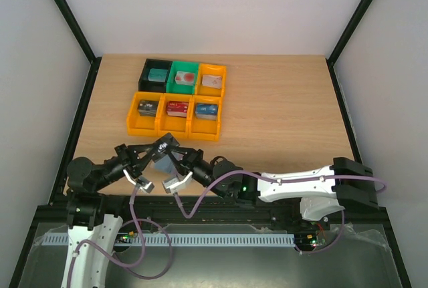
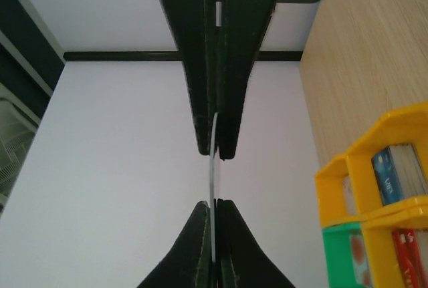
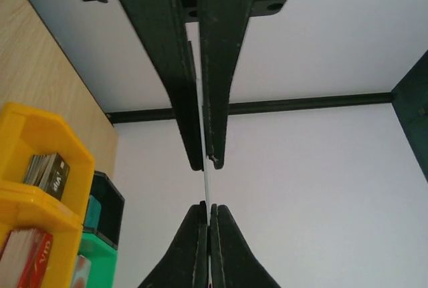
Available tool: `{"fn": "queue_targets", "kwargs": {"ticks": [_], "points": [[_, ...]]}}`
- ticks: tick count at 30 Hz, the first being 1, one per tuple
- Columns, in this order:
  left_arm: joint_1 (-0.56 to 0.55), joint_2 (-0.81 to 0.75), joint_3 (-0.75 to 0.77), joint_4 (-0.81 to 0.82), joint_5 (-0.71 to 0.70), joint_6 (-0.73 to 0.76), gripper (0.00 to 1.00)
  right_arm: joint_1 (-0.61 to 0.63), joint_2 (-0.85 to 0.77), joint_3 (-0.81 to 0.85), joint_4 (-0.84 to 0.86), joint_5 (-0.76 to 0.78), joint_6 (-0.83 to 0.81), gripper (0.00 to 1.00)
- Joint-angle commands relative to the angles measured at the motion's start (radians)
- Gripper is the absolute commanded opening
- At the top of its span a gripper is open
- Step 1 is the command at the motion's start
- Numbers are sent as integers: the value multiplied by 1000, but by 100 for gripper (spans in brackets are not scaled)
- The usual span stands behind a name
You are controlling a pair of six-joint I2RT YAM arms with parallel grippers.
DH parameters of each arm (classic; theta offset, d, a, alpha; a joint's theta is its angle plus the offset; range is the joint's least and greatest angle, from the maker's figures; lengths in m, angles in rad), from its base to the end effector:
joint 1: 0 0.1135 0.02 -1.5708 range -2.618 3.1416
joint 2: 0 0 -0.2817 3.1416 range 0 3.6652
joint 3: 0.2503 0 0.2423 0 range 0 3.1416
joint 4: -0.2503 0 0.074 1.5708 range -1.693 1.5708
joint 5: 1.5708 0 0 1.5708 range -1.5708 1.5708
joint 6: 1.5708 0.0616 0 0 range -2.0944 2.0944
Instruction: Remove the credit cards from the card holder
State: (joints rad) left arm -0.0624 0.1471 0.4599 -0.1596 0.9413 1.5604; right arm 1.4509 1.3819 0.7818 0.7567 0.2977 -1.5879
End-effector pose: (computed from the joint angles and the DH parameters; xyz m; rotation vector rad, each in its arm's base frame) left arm 0.0520 -0.0531 0.3010 1.4672 0.3340 0.5454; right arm 0.0569 0.3215 0.3279 -1.3929 0.3190 -0.3233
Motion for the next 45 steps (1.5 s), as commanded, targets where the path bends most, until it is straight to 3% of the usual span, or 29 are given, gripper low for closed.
{"fn": "queue_targets", "kwargs": {"ticks": [1, 3, 5, 9, 12, 14, 16, 18, 23, 28, 34, 42, 43, 45], "points": [[1, 0, 34, 83, 34, -186, 2, 9, -51, 52, -32, -52, 206, 3], [1, 26, 65, 167, 2, -451, 2, -2, -93, 100, -129, -93, 422, 17], [1, 73, 132, 179, -13, -722, 2, -43, -140, 146, -229, -186, 658, 40], [0, 169, 228, 238, 61, -1306, 2, -210, -255, 145, -257, -440, 1028, 96], [-5, 201, 207, 495, 70, -1815, 2, -356, -314, 152, -305, -702, 1266, 99], [-20, 231, 171, 687, 64, -2098, 2, -382, -326, 178, -362, -878, 1302, 99], [-59, 253, 170, 731, 30, -2211, 2, -386, -305, 225, -411, -978, 1345, 99], [-107, 267, 185, 711, 28, -2192, 2, -391, -267, 300, -486, -1039, 1386, 99], [-166, 267, 207, 657, 68, -2137, 2, -406, -161, 459, -612, -1120, 1473, 85], [-171, 269, 204, 671, 55, -2137, 2, -407, -136, 472, -605, -1173, 1510, 60], [-174, 272, 194, 671, 54, -2127, 2, -408, -164, 457, -597, -1175, 1522, 3], [-173, 261, 175, 559, 48, -2060, 2, -409, -196, 455, -678, -1059, 1513, 2], [-173, 260, 177, 518, 35, -2034, 7, -409, -199, 456, -713, -1022, 1491, 2], [-172, 254, 197, 402, 4, -1931, 53, -410, -208, 461, -808, -960, 1442, 2]]}}
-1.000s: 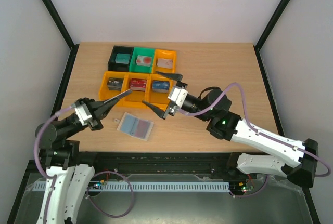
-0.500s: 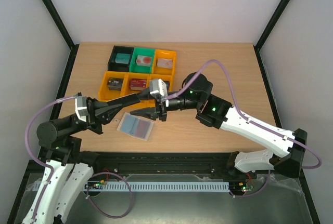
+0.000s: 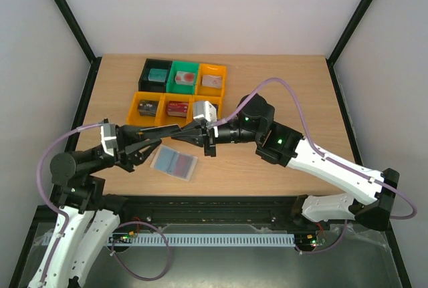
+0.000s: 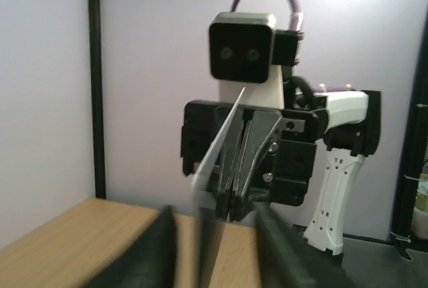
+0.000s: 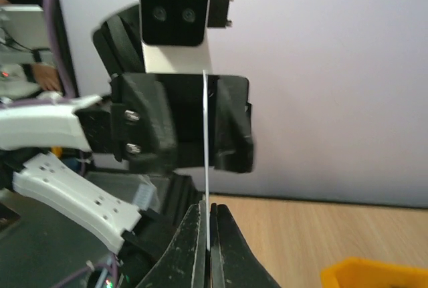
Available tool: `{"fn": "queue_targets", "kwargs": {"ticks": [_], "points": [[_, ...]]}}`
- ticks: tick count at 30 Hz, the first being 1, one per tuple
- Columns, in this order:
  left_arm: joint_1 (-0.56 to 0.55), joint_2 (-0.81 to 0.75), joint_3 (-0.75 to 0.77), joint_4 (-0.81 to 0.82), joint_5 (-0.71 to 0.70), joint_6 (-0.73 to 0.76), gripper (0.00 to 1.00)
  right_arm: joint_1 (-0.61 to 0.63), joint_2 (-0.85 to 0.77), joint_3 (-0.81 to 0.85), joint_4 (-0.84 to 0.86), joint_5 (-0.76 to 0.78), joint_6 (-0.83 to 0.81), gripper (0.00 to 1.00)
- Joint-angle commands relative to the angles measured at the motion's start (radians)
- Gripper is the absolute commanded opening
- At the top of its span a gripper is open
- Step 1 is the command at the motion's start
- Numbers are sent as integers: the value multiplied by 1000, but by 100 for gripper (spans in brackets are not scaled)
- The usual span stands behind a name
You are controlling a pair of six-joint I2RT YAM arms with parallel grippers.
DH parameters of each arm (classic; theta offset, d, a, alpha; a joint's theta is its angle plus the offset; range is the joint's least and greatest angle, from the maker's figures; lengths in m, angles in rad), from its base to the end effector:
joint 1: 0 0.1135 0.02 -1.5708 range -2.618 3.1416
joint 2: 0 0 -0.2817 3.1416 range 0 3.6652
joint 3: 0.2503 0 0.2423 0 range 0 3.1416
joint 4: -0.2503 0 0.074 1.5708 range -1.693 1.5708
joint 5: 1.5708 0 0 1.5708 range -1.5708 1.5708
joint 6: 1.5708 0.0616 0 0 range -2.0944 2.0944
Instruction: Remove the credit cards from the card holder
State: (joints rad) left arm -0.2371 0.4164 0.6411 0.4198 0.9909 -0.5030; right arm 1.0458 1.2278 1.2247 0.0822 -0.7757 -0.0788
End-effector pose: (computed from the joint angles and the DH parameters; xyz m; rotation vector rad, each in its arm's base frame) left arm 0.0501 -0.0651 0.4030 0.8371 1.0103 -1.0935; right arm 0.1019 0.2620 0.4474 -1.3888 0.9342 1.3240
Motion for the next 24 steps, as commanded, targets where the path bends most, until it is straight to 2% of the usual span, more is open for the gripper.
{"fn": "queue_targets", "kwargs": {"ticks": [1, 2, 4, 5, 6, 8, 11, 13, 19, 24], "points": [[3, -18, 33, -249, -75, 201, 66, -5, -56, 22, -186, 142, -100, 2], [2, -19, 58, -314, -115, 257, 72, -4, -55, 33, -253, 169, -132, 2], [4, -11, 107, -438, -157, 380, 76, -4, -49, 55, -384, 211, -202, 2], [6, -6, 129, -503, -139, 479, 76, -5, -45, 59, -431, 236, -221, 2], [9, 3, 150, -588, -105, 640, 75, -5, -38, 61, -481, 256, -236, 1], [9, 21, 186, -751, -79, 868, 71, 0, -14, 74, -538, 293, -259, 2], [8, 61, 215, -890, -153, 1051, 57, 26, 38, 126, -610, 362, -289, 2], [-4, 101, 250, -997, -171, 1188, 55, 51, 65, 154, -627, 403, -308, 2], [-104, 206, 348, -1131, -299, 1289, 43, 104, 106, 179, -613, 417, -347, 2], [-147, 239, 362, -1120, -318, 1271, 19, 122, 122, 182, -610, 431, -361, 2]]}}
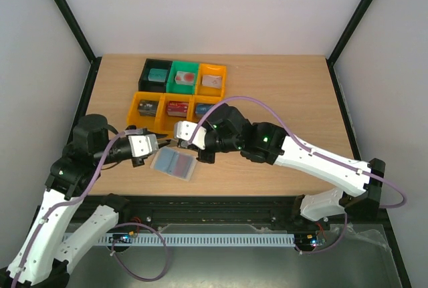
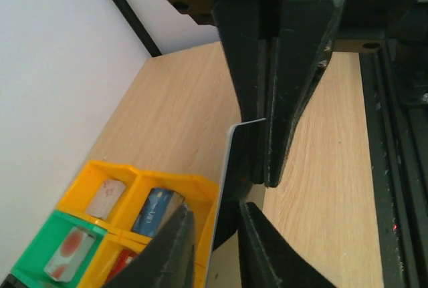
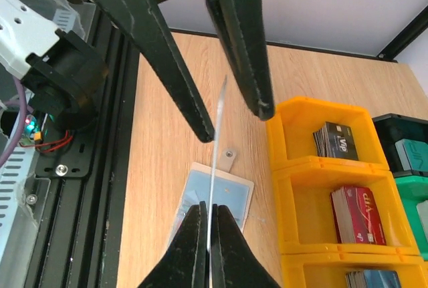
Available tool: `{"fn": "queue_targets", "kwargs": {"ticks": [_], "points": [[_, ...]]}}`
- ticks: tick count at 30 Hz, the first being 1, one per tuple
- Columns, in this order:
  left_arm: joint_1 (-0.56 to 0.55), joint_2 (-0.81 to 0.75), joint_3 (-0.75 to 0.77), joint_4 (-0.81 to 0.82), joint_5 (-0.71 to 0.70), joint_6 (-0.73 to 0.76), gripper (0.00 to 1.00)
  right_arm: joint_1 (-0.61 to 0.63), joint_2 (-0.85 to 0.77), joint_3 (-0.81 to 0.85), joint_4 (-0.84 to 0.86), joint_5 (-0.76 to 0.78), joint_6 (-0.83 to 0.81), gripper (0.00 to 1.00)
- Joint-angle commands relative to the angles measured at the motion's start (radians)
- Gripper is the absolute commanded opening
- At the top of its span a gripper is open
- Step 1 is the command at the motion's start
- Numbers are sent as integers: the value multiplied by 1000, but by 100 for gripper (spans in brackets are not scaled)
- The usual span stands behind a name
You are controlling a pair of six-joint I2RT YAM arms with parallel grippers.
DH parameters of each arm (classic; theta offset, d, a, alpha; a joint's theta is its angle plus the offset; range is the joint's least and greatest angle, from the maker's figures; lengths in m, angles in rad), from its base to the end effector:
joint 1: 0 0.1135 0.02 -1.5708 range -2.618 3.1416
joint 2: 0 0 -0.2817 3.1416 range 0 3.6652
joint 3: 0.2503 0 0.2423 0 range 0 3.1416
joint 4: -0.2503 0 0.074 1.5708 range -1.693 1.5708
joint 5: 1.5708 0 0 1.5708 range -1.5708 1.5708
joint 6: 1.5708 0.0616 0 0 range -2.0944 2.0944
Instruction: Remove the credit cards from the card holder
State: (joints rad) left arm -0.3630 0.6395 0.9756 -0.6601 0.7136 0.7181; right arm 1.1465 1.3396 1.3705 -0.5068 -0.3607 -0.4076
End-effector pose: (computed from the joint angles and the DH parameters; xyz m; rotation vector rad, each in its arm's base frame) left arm 0.0886 -0.0768 0.3773 1.3191 1.2749 -0.4251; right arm 0.1059 0.2871 0.3946 -1.6415 1.3357 0.8206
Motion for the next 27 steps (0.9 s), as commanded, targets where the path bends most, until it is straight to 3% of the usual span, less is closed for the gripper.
{"fn": "queue_targets", "kwargs": {"ticks": [1, 2, 3, 7, 11, 13, 17, 22, 27], "points": [[-24, 15, 23, -39, -34, 46, 12, 21, 10, 36, -20, 15, -33, 2], [-28, 15, 20, -38, -29, 40, 4, 21, 10, 37, -17, 13, -32, 2], [-30, 14, 19, -37, -25, 34, 3, 21, 11, 39, -18, 13, -30, 2], [-31, 6, 16, -13, -39, 4, 2, 21, -13, 8, 30, 47, -5, 6], [-31, 9, -18, 93, -244, -41, 2, -12, -82, -84, 154, 132, 67, 71], [-31, 43, -38, 129, -396, 19, 2, -73, -118, -120, 200, 102, 127, 97], [12, 174, -65, 212, -644, 324, 2, -177, -201, -204, 294, 65, 240, 99], [215, 387, -9, 304, -627, 641, 2, -235, -281, -284, 349, 62, 301, 99], [310, 627, 128, 331, -718, 821, 2, -268, -345, -364, 388, 25, 308, 99]]}}
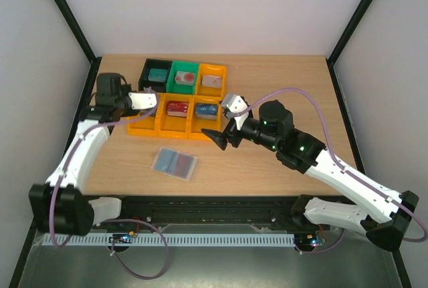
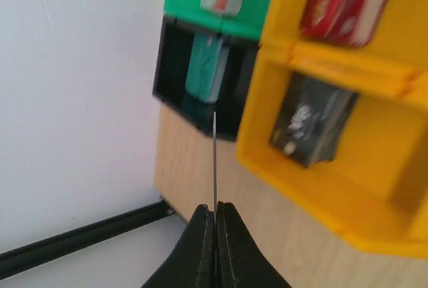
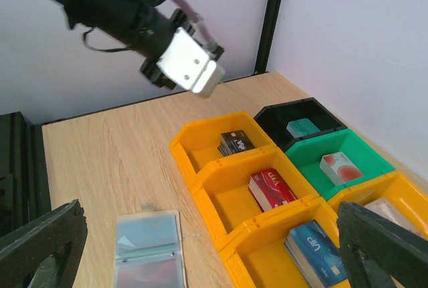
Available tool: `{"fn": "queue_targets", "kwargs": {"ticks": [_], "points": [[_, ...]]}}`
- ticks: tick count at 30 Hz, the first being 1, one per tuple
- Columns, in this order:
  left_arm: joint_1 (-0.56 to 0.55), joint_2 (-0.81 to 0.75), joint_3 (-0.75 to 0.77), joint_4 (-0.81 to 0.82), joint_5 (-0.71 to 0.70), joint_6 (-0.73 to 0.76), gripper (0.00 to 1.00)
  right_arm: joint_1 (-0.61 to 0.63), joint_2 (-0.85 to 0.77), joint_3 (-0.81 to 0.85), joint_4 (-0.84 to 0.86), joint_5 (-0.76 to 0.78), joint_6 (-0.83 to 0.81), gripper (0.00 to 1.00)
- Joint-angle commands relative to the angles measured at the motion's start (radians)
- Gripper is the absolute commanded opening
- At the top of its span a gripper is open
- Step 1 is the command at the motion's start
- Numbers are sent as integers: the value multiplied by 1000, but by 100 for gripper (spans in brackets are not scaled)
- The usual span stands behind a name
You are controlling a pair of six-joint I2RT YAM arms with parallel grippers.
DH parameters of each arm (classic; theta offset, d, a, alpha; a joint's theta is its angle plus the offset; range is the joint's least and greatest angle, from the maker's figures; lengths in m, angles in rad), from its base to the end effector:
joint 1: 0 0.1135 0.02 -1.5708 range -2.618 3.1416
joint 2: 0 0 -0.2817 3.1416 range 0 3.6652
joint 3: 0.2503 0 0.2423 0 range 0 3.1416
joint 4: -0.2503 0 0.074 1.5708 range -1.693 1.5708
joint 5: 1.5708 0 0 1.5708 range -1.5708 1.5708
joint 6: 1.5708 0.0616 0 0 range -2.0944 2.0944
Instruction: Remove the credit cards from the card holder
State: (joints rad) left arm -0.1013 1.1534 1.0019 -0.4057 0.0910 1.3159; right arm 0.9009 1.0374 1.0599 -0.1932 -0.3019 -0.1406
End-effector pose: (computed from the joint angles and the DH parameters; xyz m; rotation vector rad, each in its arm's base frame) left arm 0.2599 -0.0320 0.3233 1.4661 1.6255 0.6114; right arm 0.1353 0.2003 0.3988 -1.0899 1.4392 0.8126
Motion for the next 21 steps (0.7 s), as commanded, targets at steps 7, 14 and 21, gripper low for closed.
{"fn": "queue_targets", "kwargs": {"ticks": [7, 14, 21], "points": [[28, 175, -18, 180, -43, 387, 2, -28, -63, -72, 28, -42, 53, 99], [78, 322, -30, 223, 25, 404, 2, -28, -140, -125, 62, 12, 55, 99], [80, 411, -42, 274, 56, 408, 2, -28, -136, -105, 32, 8, -44, 99]]}}
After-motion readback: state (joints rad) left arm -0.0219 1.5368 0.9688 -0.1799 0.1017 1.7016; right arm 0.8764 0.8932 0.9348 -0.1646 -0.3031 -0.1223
